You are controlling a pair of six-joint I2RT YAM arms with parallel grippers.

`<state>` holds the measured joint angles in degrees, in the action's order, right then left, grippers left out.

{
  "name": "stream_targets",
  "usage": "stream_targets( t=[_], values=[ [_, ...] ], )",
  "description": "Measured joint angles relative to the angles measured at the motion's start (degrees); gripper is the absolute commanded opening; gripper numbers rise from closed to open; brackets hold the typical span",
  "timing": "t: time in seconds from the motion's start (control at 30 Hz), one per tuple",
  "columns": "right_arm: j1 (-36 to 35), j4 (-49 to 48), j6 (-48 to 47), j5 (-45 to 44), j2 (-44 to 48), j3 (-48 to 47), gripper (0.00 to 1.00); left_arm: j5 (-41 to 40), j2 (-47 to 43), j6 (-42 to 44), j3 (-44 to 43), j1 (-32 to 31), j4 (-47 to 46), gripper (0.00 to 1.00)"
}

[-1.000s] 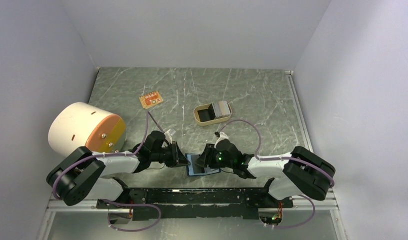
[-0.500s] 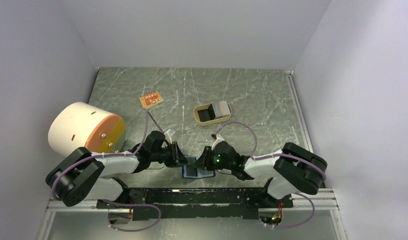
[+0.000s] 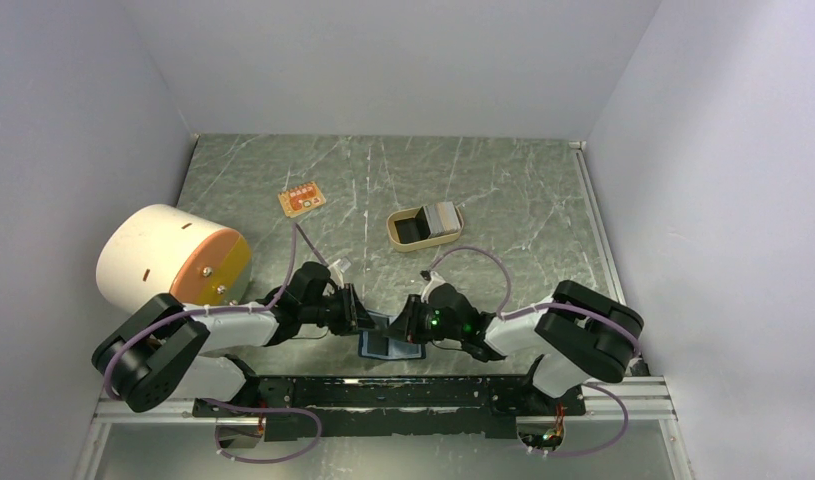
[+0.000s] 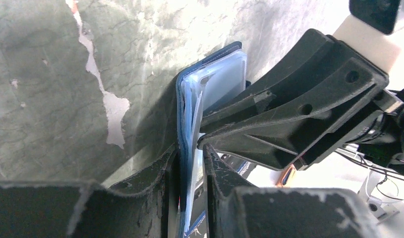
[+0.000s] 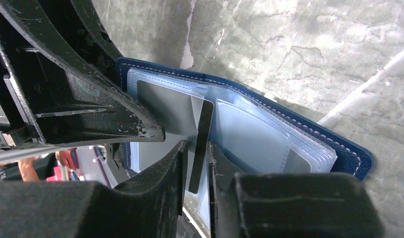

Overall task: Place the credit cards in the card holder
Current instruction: Insert the credit card into the card holder.

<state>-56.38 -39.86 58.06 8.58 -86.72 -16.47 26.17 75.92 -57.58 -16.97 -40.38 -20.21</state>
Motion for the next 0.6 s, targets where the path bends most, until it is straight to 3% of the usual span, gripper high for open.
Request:
stream_targets(
  t=[0.07, 0.23, 0.6],
  values=[
    [-0.02, 1.27, -0.39, -0.02, 0.04, -0.61, 0.24, -0.35, 0.00, 0.24, 0.00, -0.07, 0.59, 0.21],
    [-0.24, 6.29, -1.55, -0.92, 3.02, -1.97, 0.43, -1.42, -0.02, 1.31, -1.36, -0.24, 4.22, 0.10],
    [-0.33, 33.29, -4.46, -10.51, 20.41, -6.01, 0.46, -7.48, -0.55, 5.46, -9.90, -0.35, 18.36, 0.12]
  ],
)
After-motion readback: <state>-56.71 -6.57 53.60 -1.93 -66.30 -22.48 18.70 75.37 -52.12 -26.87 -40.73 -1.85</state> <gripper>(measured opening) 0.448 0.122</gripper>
